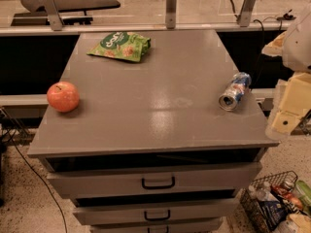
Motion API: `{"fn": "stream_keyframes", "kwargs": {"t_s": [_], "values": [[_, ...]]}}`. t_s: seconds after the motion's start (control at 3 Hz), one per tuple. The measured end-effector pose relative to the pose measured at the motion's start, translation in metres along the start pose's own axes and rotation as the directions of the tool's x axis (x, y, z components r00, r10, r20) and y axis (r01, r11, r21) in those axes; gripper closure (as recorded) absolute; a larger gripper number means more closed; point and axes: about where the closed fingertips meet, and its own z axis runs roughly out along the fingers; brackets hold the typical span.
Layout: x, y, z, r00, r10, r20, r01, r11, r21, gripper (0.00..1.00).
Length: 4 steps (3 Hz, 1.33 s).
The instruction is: Move green rice chip bag near redbull can
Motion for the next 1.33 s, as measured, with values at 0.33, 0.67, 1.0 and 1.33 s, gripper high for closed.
{"fn": "stream_keyframes", "kwargs": {"t_s": [0.33, 0.67, 1.0, 1.33], "values": [[0.000, 0.000, 0.000, 1.000, 0.000, 0.000, 0.000, 1.0000, 0.000, 0.00], [-0.007, -0.006, 0.005, 1.000, 0.001, 0.023, -0.001, 1.0000, 0.001, 0.00], [-0.038, -0.031, 0.023, 0.995, -0.008, 0.096, 0.007, 1.0000, 0.005, 0.00], [-0.086, -0.070, 0.044, 0.981, -0.034, 0.190, 0.029, 0.9992, 0.029, 0.00]]}}
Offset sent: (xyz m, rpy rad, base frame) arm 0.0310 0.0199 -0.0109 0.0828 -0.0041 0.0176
